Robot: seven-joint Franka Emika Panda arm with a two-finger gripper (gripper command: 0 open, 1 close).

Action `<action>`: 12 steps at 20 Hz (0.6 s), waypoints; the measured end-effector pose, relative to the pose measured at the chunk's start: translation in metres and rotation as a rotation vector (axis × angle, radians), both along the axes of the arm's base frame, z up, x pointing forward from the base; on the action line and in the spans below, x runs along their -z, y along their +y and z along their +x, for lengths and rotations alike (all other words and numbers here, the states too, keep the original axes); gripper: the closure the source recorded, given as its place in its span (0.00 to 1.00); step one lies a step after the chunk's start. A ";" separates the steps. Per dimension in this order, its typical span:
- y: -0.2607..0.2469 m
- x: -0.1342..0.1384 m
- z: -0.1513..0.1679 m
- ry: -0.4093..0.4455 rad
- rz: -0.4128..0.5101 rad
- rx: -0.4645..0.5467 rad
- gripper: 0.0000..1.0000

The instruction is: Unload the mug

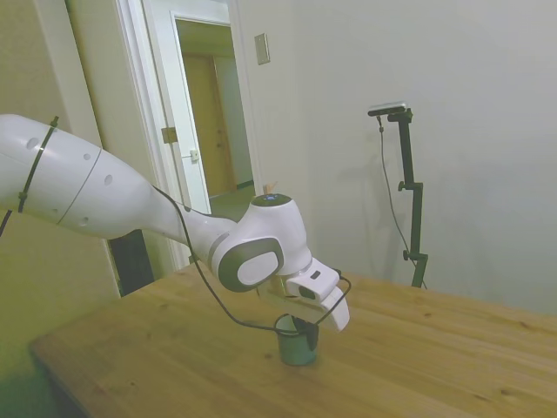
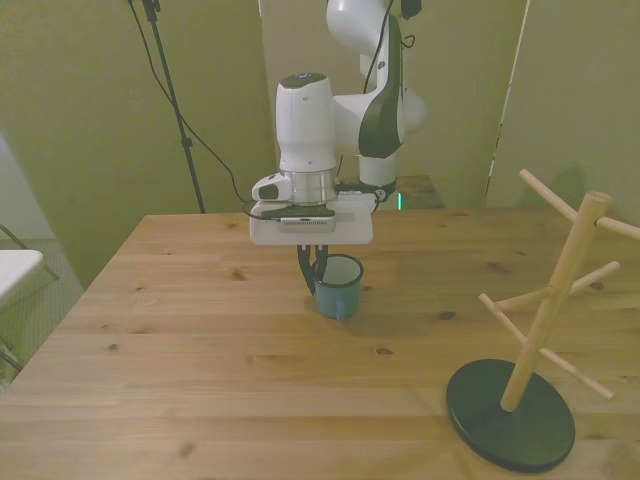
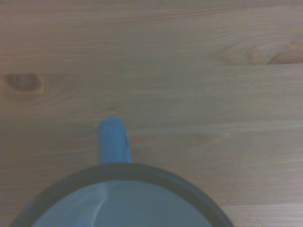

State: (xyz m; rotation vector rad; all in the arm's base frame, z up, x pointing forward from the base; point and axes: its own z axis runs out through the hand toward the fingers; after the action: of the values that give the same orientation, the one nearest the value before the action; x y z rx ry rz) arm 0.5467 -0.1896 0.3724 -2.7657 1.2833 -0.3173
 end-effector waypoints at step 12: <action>-0.007 -0.013 -0.004 -0.023 0.004 0.020 0.00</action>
State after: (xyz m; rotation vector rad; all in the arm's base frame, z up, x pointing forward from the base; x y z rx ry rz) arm 0.5430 -0.1971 0.3855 -2.7398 1.3050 -0.3471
